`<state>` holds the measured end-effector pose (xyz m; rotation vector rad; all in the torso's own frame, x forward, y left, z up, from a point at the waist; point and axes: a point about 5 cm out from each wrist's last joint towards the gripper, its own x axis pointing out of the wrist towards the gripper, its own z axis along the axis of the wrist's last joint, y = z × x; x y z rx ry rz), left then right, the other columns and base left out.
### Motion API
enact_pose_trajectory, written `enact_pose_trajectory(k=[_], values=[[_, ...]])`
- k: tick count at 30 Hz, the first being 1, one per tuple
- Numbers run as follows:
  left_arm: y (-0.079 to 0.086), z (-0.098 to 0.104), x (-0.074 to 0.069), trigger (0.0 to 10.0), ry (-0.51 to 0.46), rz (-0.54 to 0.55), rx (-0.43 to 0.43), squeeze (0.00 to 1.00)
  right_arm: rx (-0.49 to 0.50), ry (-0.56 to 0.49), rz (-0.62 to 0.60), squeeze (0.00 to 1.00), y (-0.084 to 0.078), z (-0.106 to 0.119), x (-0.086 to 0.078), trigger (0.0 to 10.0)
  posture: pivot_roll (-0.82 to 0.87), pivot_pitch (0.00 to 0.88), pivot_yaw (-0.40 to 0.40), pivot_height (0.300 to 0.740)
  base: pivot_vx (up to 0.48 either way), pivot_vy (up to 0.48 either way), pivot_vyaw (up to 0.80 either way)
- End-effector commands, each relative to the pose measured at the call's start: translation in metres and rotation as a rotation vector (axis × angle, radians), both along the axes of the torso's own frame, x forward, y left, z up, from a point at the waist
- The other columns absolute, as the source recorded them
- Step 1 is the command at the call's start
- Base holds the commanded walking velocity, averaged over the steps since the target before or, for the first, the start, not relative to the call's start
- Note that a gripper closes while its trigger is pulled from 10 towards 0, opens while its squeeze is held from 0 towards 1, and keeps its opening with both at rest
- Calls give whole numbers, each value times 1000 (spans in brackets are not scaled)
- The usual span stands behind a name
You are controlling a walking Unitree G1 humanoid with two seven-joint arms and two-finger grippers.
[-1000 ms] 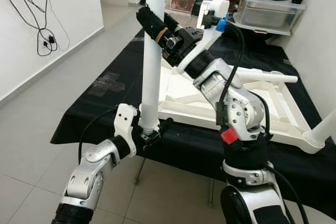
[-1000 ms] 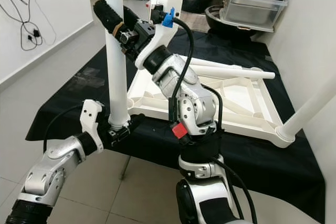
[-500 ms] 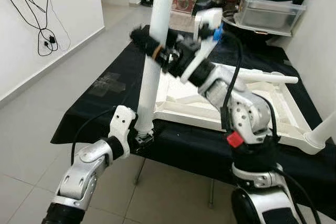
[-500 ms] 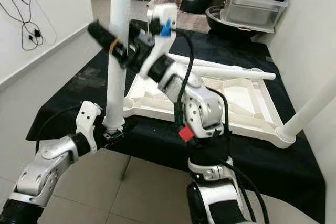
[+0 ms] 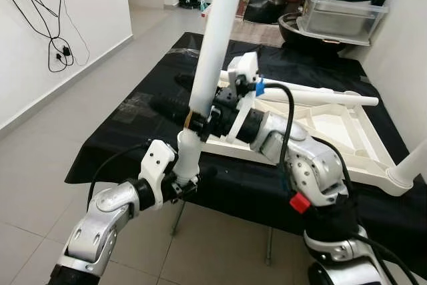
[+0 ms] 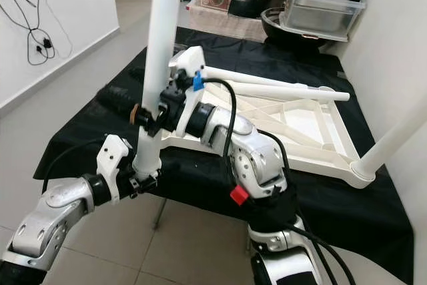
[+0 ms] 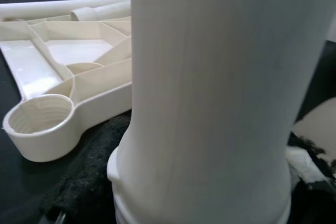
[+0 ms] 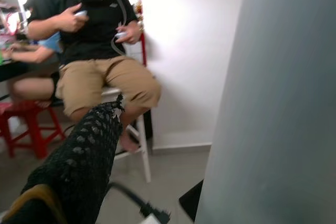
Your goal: Building children table
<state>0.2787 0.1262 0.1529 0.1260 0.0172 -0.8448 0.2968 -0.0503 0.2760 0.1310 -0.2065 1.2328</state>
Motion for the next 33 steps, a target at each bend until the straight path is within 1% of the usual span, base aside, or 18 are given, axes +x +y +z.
enact_pose_trajectory(k=[1,4,8,9,11,12,13,14,15,16,19,22,30,31,32,33], values=[[-1,0,-2,10000,3,-23,9,0,-14,0,39,0,4,-2,-4,10000,41,0,-81,740,0,0,0],[0,-4,-9,10000,18,-46,31,0,-16,13,27,0,2,-4,-1,10000,41,0,-85,740,0,0,0],[0,-7,-13,10000,26,-59,45,0,-21,21,11,0,3,-5,2,10000,40,0,-83,740,0,0,0],[-1,-9,-14,10000,28,-68,55,0,-21,23,-2,0,3,-6,3,7451,45,0,-86,740,0,0,0],[-1,-9,-14,10000,28,-68,55,0,-21,23,-2,0,3,-6,3,7451,45,0,-86,740,0,0,0],[-2,-11,-17,10000,33,-83,70,0,-10,36,-41,0,2,-6,8,5882,45,0,-84,740,0,0,0],[-2,-11,-17,10000,33,-83,70,0,-10,36,-41,0,2,-6,8,5882,45,0,-84,740,0,0,0],[-2,-12,-18,10000,35,-89,79,0,-6,38,-51,0,1,-6,9,4980,45,0,-84,740,0,0,0],[-2,-12,-18,10000,35,-89,79,0,-6,38,-51,0,1,-6,9,4980,45,0,-84,740,0,0,0],[-1,-14,-18,10000,36,-93,89,0,2,45,-54,0,1,-5,10,0,44,0,-84,740,0,0,0],[0,-16,-19,10000,32,-97,112,0,-17,92,-73,0,-1,-10,13,0,43,0,-85,740,0,0,0],[1,-17,-18,10000,28,-95,121,0,-40,118,-96,0,-1,-15,16,0,41,0,-85,740,0,0,0],[2,-19,-19,10000,27,-95,137,0,-25,124,-73,0,-1,-15,12,0,40,0,-84,740,0,0,0],[3,-19,-19,10000,21,-87,141,188,-26,125,-74,0,-1,-16,12,0,40,0,-85,740,0,0,0],[5,-19,-17,10000,10,-67,136,1000,-26,124,-81,0,-2,-16,13,0,42,0,-85,740,0,0,0],[5,-19,-17,10000,10,-67,136,1000,-26,124,-81,0,-2,-16,13,0,42,0,-85,740,0,0,0]])
